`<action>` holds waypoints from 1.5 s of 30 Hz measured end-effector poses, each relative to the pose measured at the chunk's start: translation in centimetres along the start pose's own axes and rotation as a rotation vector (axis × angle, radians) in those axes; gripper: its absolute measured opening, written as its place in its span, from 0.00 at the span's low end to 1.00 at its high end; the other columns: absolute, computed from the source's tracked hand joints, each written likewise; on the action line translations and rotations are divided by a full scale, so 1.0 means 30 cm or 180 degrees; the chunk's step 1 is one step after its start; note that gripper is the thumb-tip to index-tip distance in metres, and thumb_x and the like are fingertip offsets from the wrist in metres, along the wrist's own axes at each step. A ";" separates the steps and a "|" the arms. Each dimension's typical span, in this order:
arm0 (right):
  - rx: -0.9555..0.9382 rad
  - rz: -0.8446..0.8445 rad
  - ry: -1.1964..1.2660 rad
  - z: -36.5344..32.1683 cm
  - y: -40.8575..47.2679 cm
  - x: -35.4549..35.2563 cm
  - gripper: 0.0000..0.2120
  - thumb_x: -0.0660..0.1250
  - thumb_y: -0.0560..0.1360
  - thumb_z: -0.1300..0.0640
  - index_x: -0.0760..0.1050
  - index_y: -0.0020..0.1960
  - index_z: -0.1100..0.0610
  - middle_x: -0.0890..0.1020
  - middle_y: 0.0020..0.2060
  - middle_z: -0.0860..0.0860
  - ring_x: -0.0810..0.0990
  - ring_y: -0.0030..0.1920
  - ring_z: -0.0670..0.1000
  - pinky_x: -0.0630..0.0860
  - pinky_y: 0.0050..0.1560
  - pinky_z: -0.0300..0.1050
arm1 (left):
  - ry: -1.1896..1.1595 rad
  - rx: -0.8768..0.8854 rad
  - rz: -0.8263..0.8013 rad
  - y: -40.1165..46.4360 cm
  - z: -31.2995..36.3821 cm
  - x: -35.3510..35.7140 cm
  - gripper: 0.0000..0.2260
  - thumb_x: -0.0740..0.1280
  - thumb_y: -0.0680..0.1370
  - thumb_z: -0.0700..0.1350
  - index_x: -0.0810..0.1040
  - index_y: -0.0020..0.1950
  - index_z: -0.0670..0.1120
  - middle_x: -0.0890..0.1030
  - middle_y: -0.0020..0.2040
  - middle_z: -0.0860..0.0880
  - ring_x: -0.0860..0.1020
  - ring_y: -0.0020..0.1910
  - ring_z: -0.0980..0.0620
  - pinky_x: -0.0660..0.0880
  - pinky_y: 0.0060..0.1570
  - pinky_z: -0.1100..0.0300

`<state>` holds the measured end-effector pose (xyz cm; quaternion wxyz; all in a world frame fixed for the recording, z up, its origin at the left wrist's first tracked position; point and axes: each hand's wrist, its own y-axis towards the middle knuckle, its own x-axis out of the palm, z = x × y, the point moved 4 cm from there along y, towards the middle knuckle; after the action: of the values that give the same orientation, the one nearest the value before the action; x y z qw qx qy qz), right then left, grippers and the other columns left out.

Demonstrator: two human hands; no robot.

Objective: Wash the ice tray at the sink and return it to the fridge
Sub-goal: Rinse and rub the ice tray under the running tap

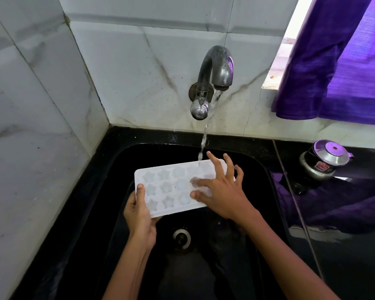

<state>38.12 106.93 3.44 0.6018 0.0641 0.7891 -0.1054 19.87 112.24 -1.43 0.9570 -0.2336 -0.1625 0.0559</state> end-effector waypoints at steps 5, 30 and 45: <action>0.0082 0.0179 -0.0096 -0.007 0.010 -0.024 0.17 0.66 0.68 0.33 0.80 0.50 0.41 0.43 0.76 0.44 0.32 0.73 0.56 0.35 0.69 0.61 | -0.0014 -0.0014 0.0009 -0.015 -0.008 -0.006 0.08 0.64 0.78 0.52 0.79 0.49 0.49 0.84 0.43 0.49 0.84 0.36 0.51 0.78 0.29 0.57; 0.0153 0.1036 0.0055 0.007 0.005 -0.029 0.11 0.71 0.65 0.35 0.83 0.39 0.41 0.55 0.76 0.43 0.43 0.73 0.55 0.40 0.67 0.53 | -0.0182 0.0045 0.0291 -0.001 -0.014 0.021 0.10 0.63 0.79 0.52 0.78 0.53 0.47 0.84 0.45 0.49 0.83 0.40 0.51 0.80 0.34 0.55; -0.0344 0.1074 -0.0291 -0.007 -0.016 0.039 0.10 0.74 0.66 0.43 0.82 0.46 0.44 0.64 0.73 0.56 0.49 0.72 0.63 0.49 0.65 0.65 | -0.0249 0.0095 0.0312 0.008 0.003 0.038 0.09 0.62 0.79 0.52 0.78 0.50 0.49 0.83 0.47 0.48 0.83 0.44 0.49 0.81 0.41 0.49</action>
<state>37.51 106.49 2.39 0.6488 0.1583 0.7434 0.0368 20.90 112.70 -1.15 0.9494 -0.2247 -0.1873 0.1142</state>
